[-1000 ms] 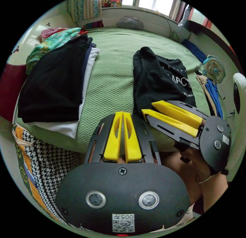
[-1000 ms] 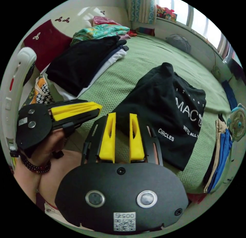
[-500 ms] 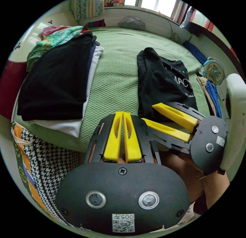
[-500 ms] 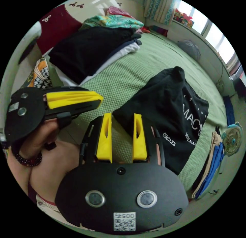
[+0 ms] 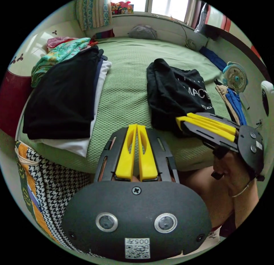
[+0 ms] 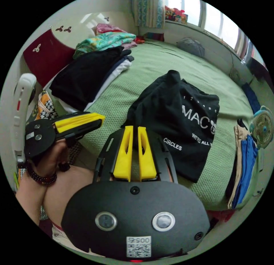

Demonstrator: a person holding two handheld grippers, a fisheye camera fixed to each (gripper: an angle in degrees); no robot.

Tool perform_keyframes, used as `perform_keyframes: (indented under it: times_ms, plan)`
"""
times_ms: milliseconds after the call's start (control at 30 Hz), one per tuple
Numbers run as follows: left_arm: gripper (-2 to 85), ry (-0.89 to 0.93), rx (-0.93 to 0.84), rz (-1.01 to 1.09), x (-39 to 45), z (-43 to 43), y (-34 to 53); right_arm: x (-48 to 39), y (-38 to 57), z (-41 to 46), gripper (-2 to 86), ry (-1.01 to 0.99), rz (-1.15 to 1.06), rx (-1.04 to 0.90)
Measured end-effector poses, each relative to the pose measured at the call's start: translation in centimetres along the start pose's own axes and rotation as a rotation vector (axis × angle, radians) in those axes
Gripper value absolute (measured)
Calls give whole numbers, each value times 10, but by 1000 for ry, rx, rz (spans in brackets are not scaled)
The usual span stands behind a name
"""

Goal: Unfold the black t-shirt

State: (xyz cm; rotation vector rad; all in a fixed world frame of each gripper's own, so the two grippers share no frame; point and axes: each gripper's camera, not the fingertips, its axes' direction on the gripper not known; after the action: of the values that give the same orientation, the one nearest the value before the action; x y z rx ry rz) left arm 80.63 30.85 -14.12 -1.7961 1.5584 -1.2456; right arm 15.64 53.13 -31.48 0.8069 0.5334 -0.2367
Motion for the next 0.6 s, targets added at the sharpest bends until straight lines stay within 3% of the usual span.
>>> perform_keyframes:
  times_ms: [467,600]
  plan:
    - [-7,-24,-41,134,72,23,-29,71,27,-39,-9,-31,125,48]
    - [-7,67,-74,106,74,31,-37,83,33,-50,-8,-47,130,64]
